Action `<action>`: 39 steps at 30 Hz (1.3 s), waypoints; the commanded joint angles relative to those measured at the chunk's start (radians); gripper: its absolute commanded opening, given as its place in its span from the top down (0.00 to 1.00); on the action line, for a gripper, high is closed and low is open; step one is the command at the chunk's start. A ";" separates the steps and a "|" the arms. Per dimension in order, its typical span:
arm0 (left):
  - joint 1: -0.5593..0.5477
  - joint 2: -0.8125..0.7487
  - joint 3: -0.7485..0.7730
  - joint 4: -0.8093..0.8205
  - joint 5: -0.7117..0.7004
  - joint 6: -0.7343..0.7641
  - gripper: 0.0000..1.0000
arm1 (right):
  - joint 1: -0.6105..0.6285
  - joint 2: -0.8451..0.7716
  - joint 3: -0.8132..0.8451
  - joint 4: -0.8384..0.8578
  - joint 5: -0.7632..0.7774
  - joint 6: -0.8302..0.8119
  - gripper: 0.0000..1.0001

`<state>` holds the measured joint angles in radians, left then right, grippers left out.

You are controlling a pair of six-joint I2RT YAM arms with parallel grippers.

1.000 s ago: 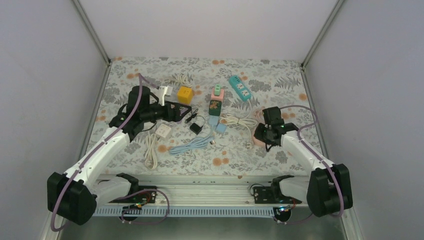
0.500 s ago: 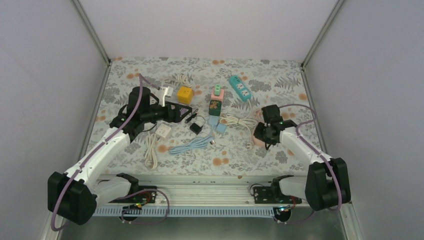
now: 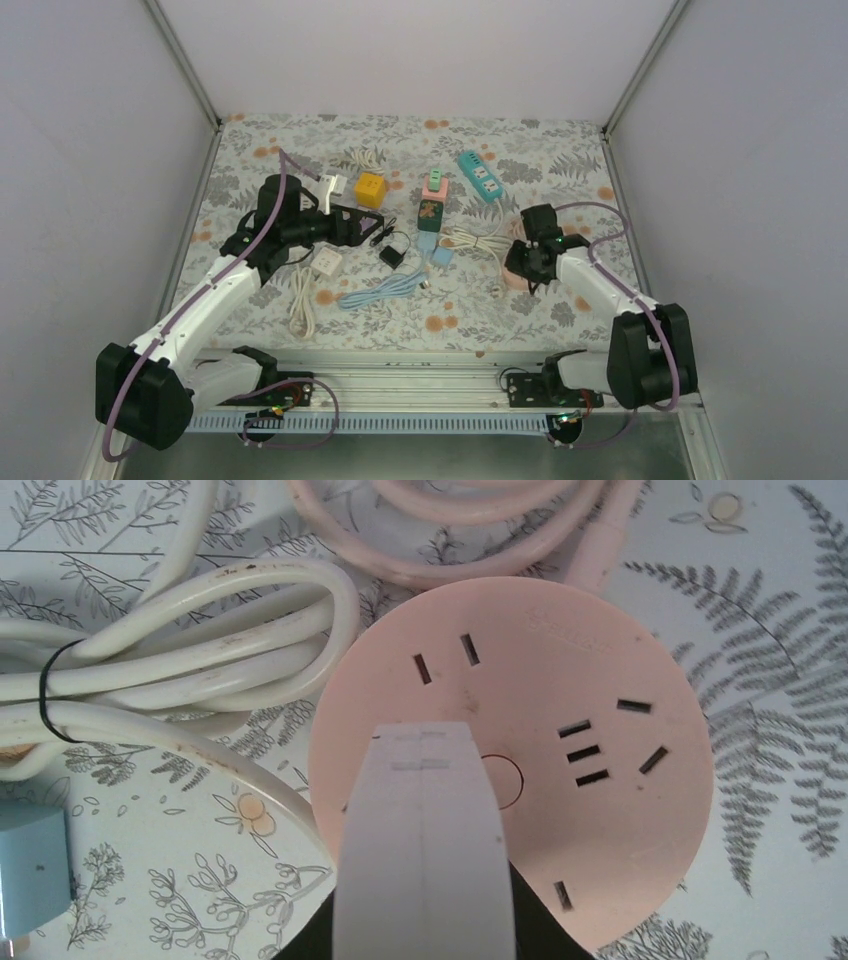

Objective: Insert the plug

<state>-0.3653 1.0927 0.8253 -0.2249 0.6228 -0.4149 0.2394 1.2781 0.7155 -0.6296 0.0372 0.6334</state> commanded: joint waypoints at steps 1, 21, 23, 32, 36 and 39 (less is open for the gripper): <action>0.005 -0.001 -0.004 0.012 0.016 -0.003 0.12 | -0.008 0.072 0.037 0.045 -0.061 -0.059 0.97; 0.005 -0.018 -0.025 0.024 0.018 -0.016 0.12 | -0.009 0.255 0.207 -0.082 -0.014 -0.228 0.97; 0.006 -0.018 -0.025 0.022 0.018 -0.015 0.12 | -0.009 0.275 0.220 -0.090 -0.011 -0.230 0.97; 0.005 -0.012 -0.031 0.028 0.023 -0.018 0.12 | -0.008 0.346 0.226 -0.088 -0.023 -0.228 0.97; 0.005 -0.008 -0.028 0.026 0.023 -0.016 0.12 | -0.009 0.357 0.197 -0.064 -0.020 -0.220 0.97; 0.005 -0.001 -0.024 0.024 0.022 -0.015 0.12 | -0.008 0.366 0.185 -0.052 -0.012 -0.216 0.97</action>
<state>-0.3653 1.0908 0.8009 -0.2153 0.6300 -0.4301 0.2386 1.5795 0.9577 -0.7338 0.0105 0.4133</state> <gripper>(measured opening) 0.877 0.163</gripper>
